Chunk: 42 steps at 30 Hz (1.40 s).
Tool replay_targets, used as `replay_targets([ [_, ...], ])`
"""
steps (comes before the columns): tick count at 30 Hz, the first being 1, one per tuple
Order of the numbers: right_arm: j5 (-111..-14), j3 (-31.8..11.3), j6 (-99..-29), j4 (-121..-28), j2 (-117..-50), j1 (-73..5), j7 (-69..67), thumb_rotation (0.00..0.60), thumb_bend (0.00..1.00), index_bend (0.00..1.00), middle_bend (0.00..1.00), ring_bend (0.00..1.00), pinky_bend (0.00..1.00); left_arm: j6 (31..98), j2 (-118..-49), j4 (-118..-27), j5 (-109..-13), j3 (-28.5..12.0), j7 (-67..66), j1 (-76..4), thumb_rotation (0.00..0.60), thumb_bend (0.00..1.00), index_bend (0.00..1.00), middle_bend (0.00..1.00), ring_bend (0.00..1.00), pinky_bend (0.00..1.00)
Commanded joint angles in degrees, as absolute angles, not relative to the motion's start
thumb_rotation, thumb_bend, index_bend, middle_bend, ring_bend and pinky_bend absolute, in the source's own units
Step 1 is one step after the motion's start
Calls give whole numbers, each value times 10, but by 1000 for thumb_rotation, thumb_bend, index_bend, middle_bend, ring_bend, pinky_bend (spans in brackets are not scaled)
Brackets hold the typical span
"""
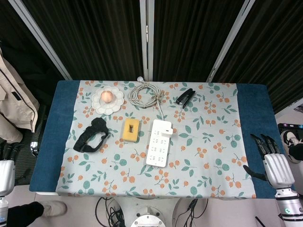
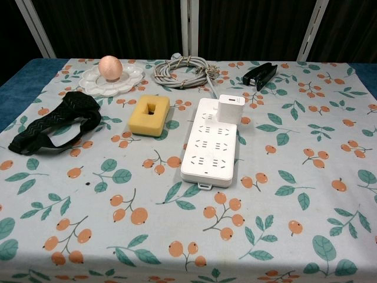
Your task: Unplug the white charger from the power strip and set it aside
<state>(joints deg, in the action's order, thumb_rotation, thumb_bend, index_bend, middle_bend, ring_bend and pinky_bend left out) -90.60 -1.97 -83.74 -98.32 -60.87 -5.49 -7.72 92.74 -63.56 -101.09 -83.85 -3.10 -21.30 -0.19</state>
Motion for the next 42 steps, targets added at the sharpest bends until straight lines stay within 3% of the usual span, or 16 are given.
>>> replay_targets([
  [1, -908, -20, -832, -983, -610, -60, -78, 600, 130, 10, 127, 0, 54, 923, -639, -1010, -837, -31, -216, -4, 600, 155, 226, 172, 51, 10],
  [13, -922, -21, -822, -981, -613, -76, -84, 600, 131, 9, 127, 0, 55, 901, -645, -1018, -858, -32, -231, -24, 600, 154, 229, 172, 51, 13],
  [16, -944, -22, -803, -986, -609, -97, -86, 600, 188, 10, 127, 0, 54, 868, -651, -1023, -880, -32, -228, -51, 600, 154, 233, 176, 51, 16],
  [23, -972, -48, -702, -1027, -585, -190, -58, 600, 237, 9, 130, 0, 68, 739, -672, -1033, -943, -38, -225, -157, 600, 162, 255, 197, 59, 58],
  [28, -941, -77, -599, -1049, -593, -267, -14, 600, 238, 0, 123, 0, 76, 640, -704, -1031, -963, -42, -223, -234, 600, 256, 274, 212, 83, 102],
  [35, -840, -116, -471, -1038, -650, -368, 83, 600, 237, 0, 115, 0, 92, 511, -788, -982, -979, -52, -213, -347, 600, 286, 275, 213, 83, 112],
  [42, -710, -128, -429, -988, -736, -434, 222, 600, 236, 0, 118, 0, 132, 443, -877, -898, -963, -75, -198, -431, 600, 280, 261, 212, 83, 112],
])
